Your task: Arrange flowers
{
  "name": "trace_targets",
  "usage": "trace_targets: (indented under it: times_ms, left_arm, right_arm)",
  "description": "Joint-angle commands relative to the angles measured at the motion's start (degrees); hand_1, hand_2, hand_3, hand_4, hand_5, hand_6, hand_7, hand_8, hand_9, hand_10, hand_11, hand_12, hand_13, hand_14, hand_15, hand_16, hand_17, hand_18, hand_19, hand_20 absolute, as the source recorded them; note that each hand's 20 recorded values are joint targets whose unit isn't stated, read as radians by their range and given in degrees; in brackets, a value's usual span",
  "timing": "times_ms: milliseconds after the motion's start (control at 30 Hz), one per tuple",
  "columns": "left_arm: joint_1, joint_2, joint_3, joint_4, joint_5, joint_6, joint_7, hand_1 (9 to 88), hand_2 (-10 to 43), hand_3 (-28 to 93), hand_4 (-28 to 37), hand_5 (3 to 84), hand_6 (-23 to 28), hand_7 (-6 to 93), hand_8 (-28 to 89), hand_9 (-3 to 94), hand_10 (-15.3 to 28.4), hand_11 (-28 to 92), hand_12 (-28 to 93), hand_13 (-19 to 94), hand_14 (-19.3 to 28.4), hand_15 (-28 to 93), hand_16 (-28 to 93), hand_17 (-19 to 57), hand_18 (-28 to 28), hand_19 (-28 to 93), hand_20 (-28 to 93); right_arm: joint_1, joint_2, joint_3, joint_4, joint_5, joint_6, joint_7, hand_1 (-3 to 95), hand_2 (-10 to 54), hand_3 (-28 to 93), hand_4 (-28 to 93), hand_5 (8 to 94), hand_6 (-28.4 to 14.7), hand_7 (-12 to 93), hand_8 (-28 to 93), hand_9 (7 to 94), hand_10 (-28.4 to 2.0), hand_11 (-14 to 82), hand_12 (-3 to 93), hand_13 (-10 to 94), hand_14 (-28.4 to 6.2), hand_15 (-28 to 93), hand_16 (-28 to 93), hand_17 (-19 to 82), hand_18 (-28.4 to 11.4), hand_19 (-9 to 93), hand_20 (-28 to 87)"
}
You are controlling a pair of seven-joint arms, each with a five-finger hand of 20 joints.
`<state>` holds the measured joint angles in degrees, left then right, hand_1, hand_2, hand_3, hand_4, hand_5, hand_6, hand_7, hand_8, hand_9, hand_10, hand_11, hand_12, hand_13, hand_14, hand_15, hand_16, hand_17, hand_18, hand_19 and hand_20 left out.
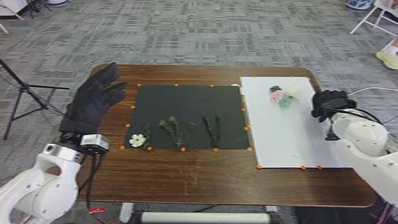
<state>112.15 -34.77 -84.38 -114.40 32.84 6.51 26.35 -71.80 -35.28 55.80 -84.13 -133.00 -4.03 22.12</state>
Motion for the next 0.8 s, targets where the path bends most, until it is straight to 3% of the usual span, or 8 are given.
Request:
trace_targets:
  times_ms: [33,133,300,367,433,533,767,800]
  left_arm:
    - [0.4,0.89,-0.99,-0.43,0.29,-0.21,-0.06,28.0,-4.2,66,-25.3,23.4,1.7,16.2,-8,17.6,9.7,13,19,16,13.1,24,6,-10.8,18.8,36,12]
    - [-0.5,1.61,-0.84,-0.14,0.09,-0.21,-0.36,27.9,-4.2,66,-25.3,23.4,1.7,16.1,-8,17.6,9.7,13,19,16,13.0,24,6,-10.8,18.9,36,12]
    - [-5.7,4.47,2.00,1.18,0.25,-1.24,-1.09,27.9,-4.2,66,-25.3,23.4,1.7,16.2,-8,17.7,9.7,13,19,16,13.1,24,6,-10.8,18.9,36,12]
    - [-5.7,4.85,1.34,1.17,0.84,-1.72,-1.59,27.9,-4.1,66,-25.3,23.4,1.7,16.2,-8,17.7,9.7,13,19,16,13.1,24,6,-10.8,18.9,36,12]
    - [-2.9,5.04,-1.22,0.37,0.58,-0.64,-0.96,27.8,-3.9,66,-25.3,23.3,1.7,16.3,-8,17.6,9.7,13,19,16,13.0,24,6,-10.8,18.9,36,12]
    - [-2.7,5.05,-1.59,0.65,0.16,-0.37,-1.41,27.8,-3.9,66,-25.2,23.3,1.7,16.2,-8,17.5,9.6,13,19,16,12.9,24,6,-10.8,18.8,36,12]
    - [-13.1,5.74,5.78,3.04,0.27,-0.67,0.50,27.9,-4.1,66,-25.2,23.3,1.7,16.2,-8,17.6,9.7,13,19,16,12.9,24,6,-10.8,18.9,36,12]
    - [-14.9,5.66,6.91,3.69,0.41,-0.98,0.11,27.9,-4.0,66,-25.3,23.3,1.7,16.2,-8,17.6,9.7,13,19,16,12.9,24,6,-10.8,18.9,36,12]
  right_arm:
    - [0.7,-0.3,-0.7,-0.5,-3.0,5.5,-2.2,52.2,-9.5,81,-28,67.6,4.6,52,4,84.8,-3.5,17.6,47.6,70,0.8,57,45,31,-17.6,78,52]
    - [2.5,0.1,-2.2,-2.9,-2.6,9.8,-3.1,52.3,-9.5,83,-28,70.8,3.6,49,3,86.7,-3.0,16.9,48.3,72,0.7,57,46,32,-17.9,79,52]
    - [12.2,-4.2,-10.2,-6.3,-2.0,16.3,-6.7,52.3,-9.5,83,-28,71.6,3.1,49,3,87.2,-3.6,16.4,49.2,72,0.5,56,47,32,-17.9,79,53]
    - [16.8,-8.2,-14.4,-6.5,-1.3,18.6,-9.4,52.3,-9.5,83,-28,71.7,3.1,49,3,87.2,-3.5,16.3,49.2,72,0.4,56,47,32,-17.9,79,53]
    - [20.3,-13.2,-17.7,-7.0,-1.1,18.8,-11.6,52.3,-9.5,83,-28,71.7,3.0,49,3,87.2,-3.5,16.2,49.2,72,0.4,57,47,32,-17.9,79,53]
    - [22.3,-20.8,-20.3,-6.9,-1.1,18.3,-13.8,52.6,-9.5,83,-28,71.7,2.9,49,3,87.1,-3.5,16.2,49.5,72,0.4,57,47,32,-17.9,79,53]
    - [22.2,-31.2,-24.2,-3.7,-2.2,16.4,-12.5,52.7,-9.5,82,-28,71.5,3.0,49,2,87.1,-3.4,15.8,49.3,72,0.3,57,47,32,-17.6,78,53]
    - [22.0,-32.5,-24.3,-2.2,-2.6,15.9,-12.7,52.7,-9.5,82,-28,71.4,3.1,49,2,87.1,-3.3,15.8,49.2,72,0.3,57,48,32,-17.7,78,53]
